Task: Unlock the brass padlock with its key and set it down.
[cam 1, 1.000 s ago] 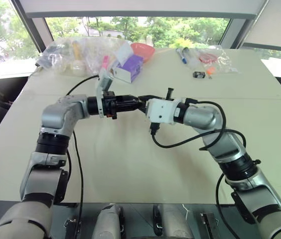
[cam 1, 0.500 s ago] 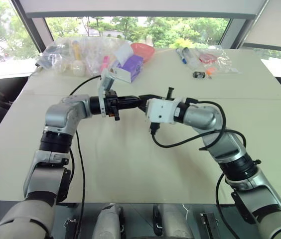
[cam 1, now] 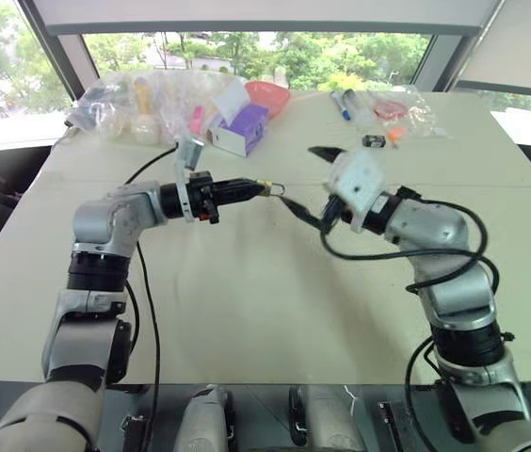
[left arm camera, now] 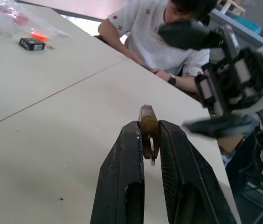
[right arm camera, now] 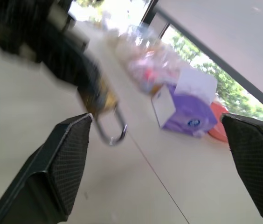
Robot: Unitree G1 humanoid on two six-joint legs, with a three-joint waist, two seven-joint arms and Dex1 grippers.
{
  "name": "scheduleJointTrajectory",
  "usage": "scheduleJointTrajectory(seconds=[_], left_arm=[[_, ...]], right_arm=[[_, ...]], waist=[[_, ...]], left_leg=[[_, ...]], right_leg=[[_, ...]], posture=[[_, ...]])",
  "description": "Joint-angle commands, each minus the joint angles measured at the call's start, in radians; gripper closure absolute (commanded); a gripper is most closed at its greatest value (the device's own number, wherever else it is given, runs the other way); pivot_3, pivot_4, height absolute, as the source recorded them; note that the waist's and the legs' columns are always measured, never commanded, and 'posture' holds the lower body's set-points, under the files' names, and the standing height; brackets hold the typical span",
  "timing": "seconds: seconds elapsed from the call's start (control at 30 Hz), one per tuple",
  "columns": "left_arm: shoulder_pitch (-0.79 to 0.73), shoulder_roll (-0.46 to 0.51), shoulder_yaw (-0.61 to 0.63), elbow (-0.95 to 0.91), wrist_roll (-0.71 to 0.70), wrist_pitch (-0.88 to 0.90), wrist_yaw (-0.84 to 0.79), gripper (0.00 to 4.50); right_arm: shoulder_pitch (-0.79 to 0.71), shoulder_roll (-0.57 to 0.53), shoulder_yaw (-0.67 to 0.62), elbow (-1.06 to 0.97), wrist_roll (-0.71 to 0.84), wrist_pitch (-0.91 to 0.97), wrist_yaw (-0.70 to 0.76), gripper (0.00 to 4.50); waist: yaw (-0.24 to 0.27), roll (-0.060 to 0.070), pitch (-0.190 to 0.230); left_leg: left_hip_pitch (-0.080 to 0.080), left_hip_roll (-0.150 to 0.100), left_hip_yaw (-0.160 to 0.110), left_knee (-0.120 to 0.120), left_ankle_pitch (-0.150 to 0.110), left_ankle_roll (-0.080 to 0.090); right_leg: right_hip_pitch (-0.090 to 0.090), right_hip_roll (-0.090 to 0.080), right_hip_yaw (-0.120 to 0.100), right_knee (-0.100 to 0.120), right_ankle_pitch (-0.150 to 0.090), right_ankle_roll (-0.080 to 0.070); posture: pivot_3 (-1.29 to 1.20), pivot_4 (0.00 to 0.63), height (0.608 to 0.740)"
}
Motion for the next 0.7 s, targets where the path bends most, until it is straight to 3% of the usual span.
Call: scheduleJointTrajectory(seconds=[0.03,0.7], left_arm=[[-0.003,0.013,0.021,-0.071,-0.055,0.033,-0.018,4.50],[0.009,0.051,0.023,-0.124,-0.099,0.064,-0.028,4.50]], right_arm=[[-0.026,0.001,-0.021,-0.045,0.030,0.047,-0.042,0.03],[0.025,-0.072,0.051,-0.001,0.054,-0.011,-0.040,0.03]], waist=[[0.001,0.000,0.000],[0.001,0.000,0.000]], left_leg=[[0.000,0.000,0.000,0.000,0.000,0.000],[0.000,-0.001,-0.003,0.000,0.000,0.000]], right_leg=[[0.000,0.000,0.000,0.000,0.000,0.000],[0.000,0.000,0.000,-0.001,0.000,0.000]], posture=[[0.00,0.150,0.734],[0.00,0.150,0.734]])
